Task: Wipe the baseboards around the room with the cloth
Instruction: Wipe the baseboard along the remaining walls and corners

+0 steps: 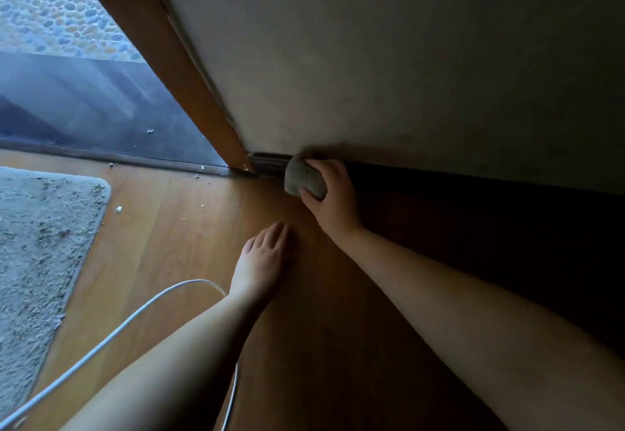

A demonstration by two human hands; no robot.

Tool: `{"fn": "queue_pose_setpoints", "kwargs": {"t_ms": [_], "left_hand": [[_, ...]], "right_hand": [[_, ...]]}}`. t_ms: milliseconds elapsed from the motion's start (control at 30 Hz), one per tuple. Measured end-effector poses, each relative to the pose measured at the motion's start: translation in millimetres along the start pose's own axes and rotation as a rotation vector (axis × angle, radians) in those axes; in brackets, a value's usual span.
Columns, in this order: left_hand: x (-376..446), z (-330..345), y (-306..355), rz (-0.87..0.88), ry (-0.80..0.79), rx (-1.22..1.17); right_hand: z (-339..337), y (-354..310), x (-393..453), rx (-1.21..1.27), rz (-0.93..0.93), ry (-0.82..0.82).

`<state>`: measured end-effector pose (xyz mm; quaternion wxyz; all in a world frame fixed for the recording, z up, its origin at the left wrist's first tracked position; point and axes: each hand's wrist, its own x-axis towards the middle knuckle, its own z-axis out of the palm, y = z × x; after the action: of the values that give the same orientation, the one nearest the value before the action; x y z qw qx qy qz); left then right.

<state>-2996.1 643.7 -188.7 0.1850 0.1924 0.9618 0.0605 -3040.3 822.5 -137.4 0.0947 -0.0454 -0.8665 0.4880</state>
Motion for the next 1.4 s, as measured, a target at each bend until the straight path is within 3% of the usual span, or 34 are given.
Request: {"fn": "queue_pose_setpoints", "kwargs": {"t_ms": [333, 433, 567, 700, 900, 1400], "left_hand": [[57.6, 9.3, 137.4, 0.448, -0.045, 0.067], [68.7, 13.7, 181.8, 0.585, -0.137, 0.139], [67.3, 33.8, 230.2, 0.899, -0.224, 0.372], [59.5, 48.3, 286.2, 0.791, -0.252, 0.322], [53.2, 56.8, 321.5, 0.794, -0.346, 0.442], [53.6, 52.9, 341.7, 0.763, -0.420, 0.473]], "right_hand": [[-151.6, 84.3, -73.6, -0.158, 0.347, 0.398], [-194.8, 98.3, -93.8, -0.139, 0.483, 0.581], [-246.5, 118.6, -130.9, -0.078, 0.575, 0.781], [-289.3, 135.1, -178.5, -0.095, 0.655, 0.863], [-316.8, 154.2, -222.9, -0.044, 0.752, 0.957], [-313.8, 204.3, -138.8, 0.043, 0.753, 0.984]]}}
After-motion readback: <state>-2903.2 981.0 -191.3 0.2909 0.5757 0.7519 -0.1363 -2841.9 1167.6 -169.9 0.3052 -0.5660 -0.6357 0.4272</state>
